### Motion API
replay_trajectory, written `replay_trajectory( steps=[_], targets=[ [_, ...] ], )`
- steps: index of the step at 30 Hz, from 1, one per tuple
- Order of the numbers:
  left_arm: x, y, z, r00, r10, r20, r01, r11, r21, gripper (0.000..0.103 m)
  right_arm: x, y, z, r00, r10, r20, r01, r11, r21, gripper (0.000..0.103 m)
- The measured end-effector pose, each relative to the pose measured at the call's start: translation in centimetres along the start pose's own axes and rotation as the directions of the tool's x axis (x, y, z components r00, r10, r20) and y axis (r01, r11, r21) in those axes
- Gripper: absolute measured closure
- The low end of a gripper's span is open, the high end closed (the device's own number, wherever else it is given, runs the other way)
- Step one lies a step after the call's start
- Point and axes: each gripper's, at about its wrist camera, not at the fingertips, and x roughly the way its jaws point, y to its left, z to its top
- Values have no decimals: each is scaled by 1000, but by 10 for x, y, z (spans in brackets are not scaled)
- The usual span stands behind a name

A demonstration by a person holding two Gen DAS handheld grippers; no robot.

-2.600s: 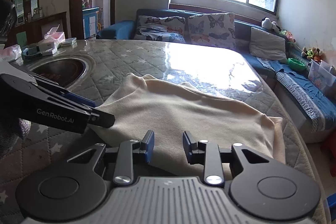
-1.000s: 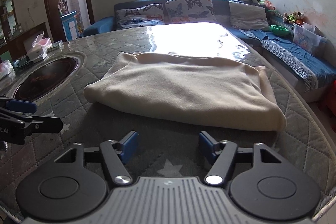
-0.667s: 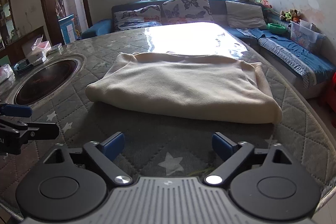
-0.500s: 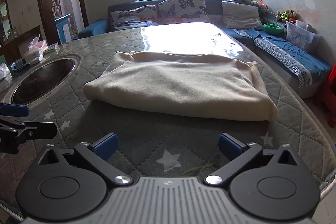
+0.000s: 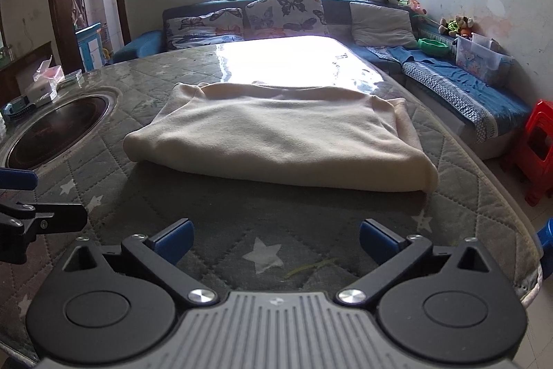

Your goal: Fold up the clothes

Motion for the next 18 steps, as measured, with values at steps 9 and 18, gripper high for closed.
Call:
replay_trajectory(
  steps=[9,18],
  targets=[
    [1,-8,-2,1000,-9,-3,9,1000,23,0,-1,-1,-3,1000,-15,-2,15,1000,6,0],
    [4,-10,-1,1000,-12,-10,12,1000,25,0,1,0,-2,1000,-18,-3,18,1000,9,0]
  ],
)
